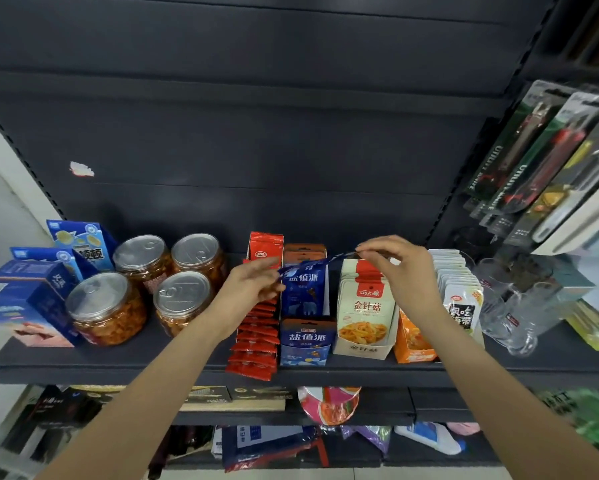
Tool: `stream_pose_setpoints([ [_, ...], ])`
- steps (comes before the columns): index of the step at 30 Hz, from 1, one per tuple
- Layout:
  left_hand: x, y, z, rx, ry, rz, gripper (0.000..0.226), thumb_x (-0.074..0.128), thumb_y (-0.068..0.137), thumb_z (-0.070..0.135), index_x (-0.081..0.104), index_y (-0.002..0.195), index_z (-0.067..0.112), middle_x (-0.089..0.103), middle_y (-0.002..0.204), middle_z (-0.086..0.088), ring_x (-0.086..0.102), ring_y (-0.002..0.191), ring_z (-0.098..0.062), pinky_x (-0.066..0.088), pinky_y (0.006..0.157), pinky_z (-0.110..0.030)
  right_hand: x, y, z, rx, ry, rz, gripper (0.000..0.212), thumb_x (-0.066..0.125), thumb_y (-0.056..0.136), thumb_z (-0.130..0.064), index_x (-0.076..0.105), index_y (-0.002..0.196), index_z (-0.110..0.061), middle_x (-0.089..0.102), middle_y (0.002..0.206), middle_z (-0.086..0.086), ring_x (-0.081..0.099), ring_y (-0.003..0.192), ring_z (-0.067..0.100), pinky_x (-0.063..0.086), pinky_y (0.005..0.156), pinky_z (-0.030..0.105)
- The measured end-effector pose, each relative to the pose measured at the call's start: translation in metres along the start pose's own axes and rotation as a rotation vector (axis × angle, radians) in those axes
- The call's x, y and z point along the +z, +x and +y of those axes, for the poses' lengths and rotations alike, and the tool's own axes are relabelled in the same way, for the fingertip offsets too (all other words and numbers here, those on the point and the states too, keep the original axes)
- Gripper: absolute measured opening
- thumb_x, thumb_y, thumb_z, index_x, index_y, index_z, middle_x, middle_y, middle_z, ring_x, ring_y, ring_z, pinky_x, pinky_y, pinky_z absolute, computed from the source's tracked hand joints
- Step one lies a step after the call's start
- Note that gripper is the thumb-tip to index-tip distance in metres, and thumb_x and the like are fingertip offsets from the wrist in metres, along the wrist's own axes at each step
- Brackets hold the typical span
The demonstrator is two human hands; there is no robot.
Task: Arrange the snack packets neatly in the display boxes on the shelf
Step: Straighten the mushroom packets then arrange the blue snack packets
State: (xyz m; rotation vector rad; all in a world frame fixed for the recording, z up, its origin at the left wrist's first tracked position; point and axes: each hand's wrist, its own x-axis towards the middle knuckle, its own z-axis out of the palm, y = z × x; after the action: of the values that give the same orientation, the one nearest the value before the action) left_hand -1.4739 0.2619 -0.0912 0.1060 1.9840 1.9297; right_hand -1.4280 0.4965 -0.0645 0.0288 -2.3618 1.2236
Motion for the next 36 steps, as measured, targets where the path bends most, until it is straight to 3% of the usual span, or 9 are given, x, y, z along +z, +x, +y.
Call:
stream_pose_setpoints([
  [3, 0.001, 0.005, -0.008, 0.135, 0.457, 0.077, 0.032, 0.040, 0.100, 0.029, 0.054, 0.127, 0.018, 0.066, 0.112, -0.001, 0.061, 0.090, -0.007, 0.043, 0.070, -0.014, 0.000, -0.001, 0.007, 0.062, -0.100, -0.025, 0.018, 0.063, 0.087, -0.014, 0.070, 0.102, -0.010, 0.064, 0.095, -0.003, 0.057, 0.080, -0.002, 0.041, 0.066, 0.000],
  [6, -0.007, 0.009, -0.020, 0.243, 0.723, 0.063, 0.038, 0.046, 0.097, 0.032, 0.050, 0.133, 0.020, 0.056, 0.131, 0.000, 0.052, 0.114, -0.009, 0.043, 0.090, -0.021, 0.004, 0.000, 0.012, 0.059, -0.197, -0.114, 0.023, 0.063, 0.087, -0.018, 0.068, 0.106, -0.006, 0.063, 0.097, -0.002, 0.057, 0.087, 0.006, 0.040, 0.063, 0.002],
  [9, -0.020, 0.016, -0.028, 0.317, 1.081, 0.047, 0.056, 0.054, 0.091, 0.042, 0.040, 0.142, 0.025, 0.042, 0.145, 0.002, 0.036, 0.134, -0.018, 0.033, 0.109, -0.039, 0.014, 0.005, 0.017, 0.034, -0.281, -0.243, 0.022, 0.062, 0.088, -0.020, 0.068, 0.107, -0.009, 0.066, 0.100, 0.004, 0.061, 0.094, 0.015, 0.048, 0.071, 0.019],
  [11, -0.027, 0.020, -0.030, 0.312, 1.192, -0.011, 0.067, 0.055, 0.087, 0.051, 0.031, 0.146, 0.028, 0.031, 0.152, 0.004, 0.024, 0.141, -0.018, 0.024, 0.114, -0.042, 0.023, 0.010, 0.015, 0.022, -0.333, -0.313, 0.026, 0.061, 0.089, -0.022, 0.066, 0.113, -0.012, 0.066, 0.106, 0.004, 0.060, 0.102, 0.016, 0.052, 0.078, 0.030],
  [14, -0.031, 0.023, -0.033, 0.299, 1.331, -0.078, 0.078, 0.052, 0.085, 0.059, 0.018, 0.150, 0.031, 0.009, 0.159, 0.005, 0.005, 0.147, -0.017, 0.009, 0.118, -0.041, 0.038, 0.018, 0.008, -0.007, -0.397, -0.392, 0.032, 0.057, 0.092, -0.023, 0.061, 0.123, -0.018, 0.064, 0.120, 0.002, 0.056, 0.113, 0.015, 0.052, 0.085, 0.032],
  [20, -0.033, 0.027, -0.036, 0.277, 1.394, -0.113, 0.084, 0.051, 0.086, 0.060, 0.006, 0.151, 0.032, -0.004, 0.159, 0.007, -0.005, 0.146, -0.016, 0.004, 0.118, -0.038, 0.076, 0.036, 0.014, -0.040, -0.653, -0.590, 0.029, 0.054, 0.094, -0.021, 0.060, 0.122, -0.021, 0.063, 0.120, 0.003, 0.059, 0.108, 0.020, 0.052, 0.087, 0.037],
  [27, -0.034, 0.028, -0.036, 0.269, 1.398, -0.123, 0.086, 0.051, 0.086, 0.060, 0.003, 0.151, 0.032, -0.008, 0.159, 0.009, -0.009, 0.146, -0.013, 0.004, 0.118, -0.038, 0.100, 0.044, 0.032, -0.146, -0.811, -0.393, 0.029, 0.058, 0.087, -0.006, 0.060, 0.115, -0.013, 0.056, 0.113, 0.005, 0.054, 0.105, 0.022, 0.038, 0.092, 0.032],
  [32, -0.033, 0.025, -0.033, 0.264, 1.387, -0.120, 0.086, 0.053, 0.085, 0.059, 0.004, 0.151, 0.032, -0.005, 0.159, 0.007, -0.006, 0.146, -0.015, 0.004, 0.118, -0.038, 0.094, 0.036, 0.029, -0.118, -0.734, -0.370, 0.033, 0.057, 0.090, -0.013, 0.056, 0.123, -0.015, 0.051, 0.121, 0.004, 0.049, 0.114, 0.020, 0.043, 0.096, 0.034],
  [36, -0.030, 0.022, -0.029, 0.243, 1.348, -0.115, 0.088, 0.060, 0.083, 0.055, 0.009, 0.151, 0.030, -0.002, 0.160, 0.006, -0.004, 0.147, -0.015, 0.006, 0.118, -0.038, 0.073, 0.019, 0.019, 0.087, -0.415, -0.328, 0.024, 0.055, 0.092, -0.015, 0.063, 0.116, -0.017, 0.064, 0.109, 0.002, 0.061, 0.096, 0.012, 0.052, 0.082, 0.026],
])
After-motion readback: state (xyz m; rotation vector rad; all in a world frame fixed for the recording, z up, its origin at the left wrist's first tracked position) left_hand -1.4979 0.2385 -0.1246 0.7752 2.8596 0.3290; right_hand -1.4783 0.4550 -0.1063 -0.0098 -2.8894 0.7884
